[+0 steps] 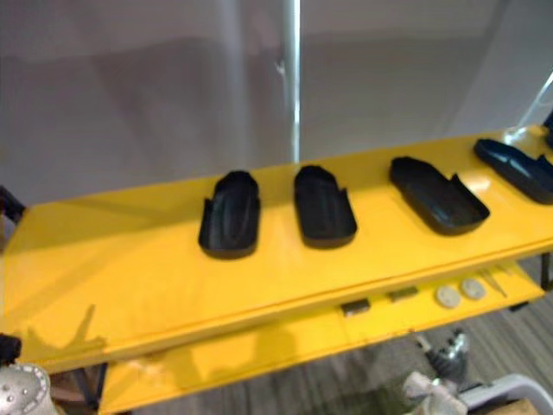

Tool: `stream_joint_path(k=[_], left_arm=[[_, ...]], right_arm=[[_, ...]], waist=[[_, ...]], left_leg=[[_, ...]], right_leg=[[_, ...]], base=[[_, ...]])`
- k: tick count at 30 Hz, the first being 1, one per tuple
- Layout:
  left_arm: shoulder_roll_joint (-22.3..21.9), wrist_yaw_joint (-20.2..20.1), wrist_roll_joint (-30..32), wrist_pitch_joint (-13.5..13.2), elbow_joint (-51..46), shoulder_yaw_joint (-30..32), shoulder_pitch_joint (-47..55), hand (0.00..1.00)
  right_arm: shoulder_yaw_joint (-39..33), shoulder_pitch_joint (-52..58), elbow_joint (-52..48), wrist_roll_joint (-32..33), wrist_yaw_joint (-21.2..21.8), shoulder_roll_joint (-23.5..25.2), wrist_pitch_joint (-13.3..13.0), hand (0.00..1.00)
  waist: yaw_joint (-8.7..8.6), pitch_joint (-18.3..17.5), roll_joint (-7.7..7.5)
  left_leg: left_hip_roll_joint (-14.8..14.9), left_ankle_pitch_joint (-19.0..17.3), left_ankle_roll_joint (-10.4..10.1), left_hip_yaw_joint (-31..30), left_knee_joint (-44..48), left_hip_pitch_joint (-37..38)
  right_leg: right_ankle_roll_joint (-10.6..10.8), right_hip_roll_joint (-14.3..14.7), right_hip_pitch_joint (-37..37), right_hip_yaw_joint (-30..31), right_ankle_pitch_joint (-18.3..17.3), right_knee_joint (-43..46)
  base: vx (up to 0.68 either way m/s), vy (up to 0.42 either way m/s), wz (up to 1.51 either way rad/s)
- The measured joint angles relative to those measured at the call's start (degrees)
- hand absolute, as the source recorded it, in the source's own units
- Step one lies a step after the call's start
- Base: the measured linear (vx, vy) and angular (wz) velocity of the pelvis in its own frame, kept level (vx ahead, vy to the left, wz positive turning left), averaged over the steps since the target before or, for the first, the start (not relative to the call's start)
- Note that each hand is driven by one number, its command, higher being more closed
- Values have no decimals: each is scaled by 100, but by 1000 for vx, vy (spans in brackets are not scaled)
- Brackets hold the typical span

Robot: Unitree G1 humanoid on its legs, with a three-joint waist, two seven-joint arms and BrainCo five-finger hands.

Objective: Walk over and take plastic housings, then place them on the shelf

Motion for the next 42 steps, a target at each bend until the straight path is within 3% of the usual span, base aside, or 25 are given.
stream_joint_path(k=[5,10,15,18,20,24,30,34,38,42], left_arm=[[-142,-428,-451,-43,598,-18,227,0],[-281,-546,-627,-49,841,-43,294,0],[-286,-604,-631,-89,913,-39,331,0],[-286,-592,-681,-127,1172,-41,324,0],[-285,-587,-680,-128,1339,-54,315,0],[-274,-592,-824,-138,1615,-162,202,0],[-279,-606,-906,-163,1927,-292,226,0],[-262,-544,-1313,-158,2434,45,235,0],[-249,-500,-1931,-126,3598,696,252,0],[-261,-693,-2555,-124,4824,684,413,0]], right_arm=[[-84,-27,-490,-117,-223,186,-103,0],[-129,-37,-740,-231,-237,429,-99,0],[-116,-162,-2306,-698,-535,467,-106,0],[-119,-598,-3316,-1203,-803,459,-248,0],[-92,-1087,-3798,-1467,-969,384,-494,0],[209,-1665,-3822,-1433,-1064,84,-656,0],[1763,-2529,-3441,-893,-651,-311,-700,0],[2729,-2931,-2686,-418,-240,-336,-692,0],[3571,-3263,-2041,-316,138,-383,-569,0],[4293,-3673,-1541,-143,332,-381,-560,0]], waist=[[9,-39,-87],[17,-43,-97],[14,-33,-68],[15,-28,-83],[28,-34,-105],[141,-20,-132],[179,-7,-132],[347,-5,-136],[472,5,-154],[524,14,-262]], left_leg=[[9,46,-3,-120,-75,1],[10,42,-1,-124,-76,1],[11,25,-8,-116,-70,1],[13,23,-12,-115,-65,-5],[11,23,-12,-116,-62,-14],[2,23,-12,-128,-63,-20],[2,25,-12,-242,-57,-90],[7,27,-11,-317,-59,-100],[1,31,-10,-497,-60,-104],[-34,42,-3,-627,-62,-132]], right_leg=[[16,-3,45,-124,-45,0],[28,-5,53,-134,-63,0],[49,-6,50,-133,-88,0],[48,-1,46,-133,-92,-22],[48,0,40,-133,-92,-39],[49,-4,40,-135,-91,-47],[50,-11,40,-251,-92,-56],[50,-11,66,-287,-92,-56],[64,-33,168,-420,-103,-56],[92,-76,195,-450,-128,-55]], base=[[-5,-2,14],[1,1,1],[0,0,0],[0,0,0],[0,0,0],[2,3,1],[-1,5,8],[1,10,10],[7,14,21],[-4,20,18]])
